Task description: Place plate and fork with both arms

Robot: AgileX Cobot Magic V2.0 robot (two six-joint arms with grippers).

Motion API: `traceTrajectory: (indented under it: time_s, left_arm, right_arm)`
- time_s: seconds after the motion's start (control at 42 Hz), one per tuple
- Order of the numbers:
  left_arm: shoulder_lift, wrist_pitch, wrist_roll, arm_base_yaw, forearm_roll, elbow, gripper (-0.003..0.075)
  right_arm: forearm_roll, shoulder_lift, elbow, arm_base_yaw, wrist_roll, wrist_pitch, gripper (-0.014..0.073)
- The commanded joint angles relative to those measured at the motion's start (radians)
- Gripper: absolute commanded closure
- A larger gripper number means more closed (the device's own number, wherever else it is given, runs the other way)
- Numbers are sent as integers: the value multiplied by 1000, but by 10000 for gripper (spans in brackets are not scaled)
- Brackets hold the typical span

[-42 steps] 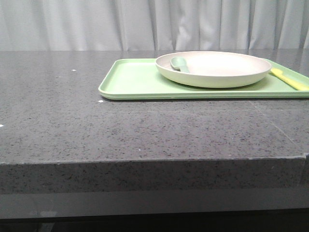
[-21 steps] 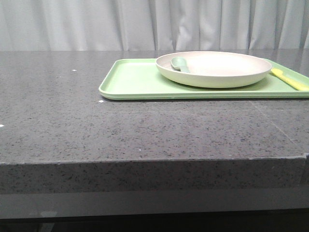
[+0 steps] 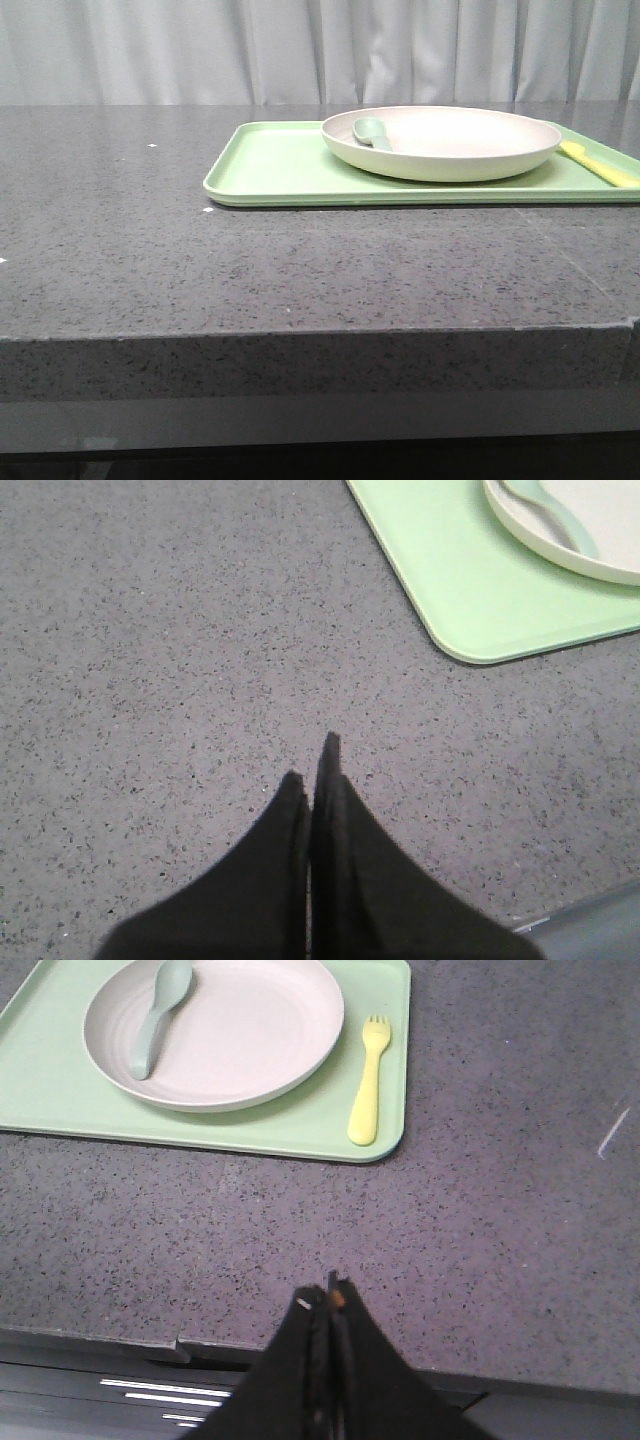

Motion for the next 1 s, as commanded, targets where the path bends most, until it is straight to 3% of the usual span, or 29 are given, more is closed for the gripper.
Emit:
traceTrajectory:
  time_s: [0.0,0.31,0.429,0.715,0.977]
  left_arm:
    - [-66,-171,-12,42,47,42,738]
    - [-427,-574,-12,253,70,446,738]
    - [-552,-664,-12,298,59,581,738]
    - [-691,-749,-12,331,-3,742,738]
    - [-702,-730,-12,302,-24,743,738]
  right_arm:
    - [4,5,-20,0,-2,-70,662]
    - [4,5,-20,0,-2,-70,662]
    - [4,5,-20,0,-2,-70,662]
    - [4,5,-20,0,-2,-70,662]
    - [4,5,-20,0,-2,-68,662]
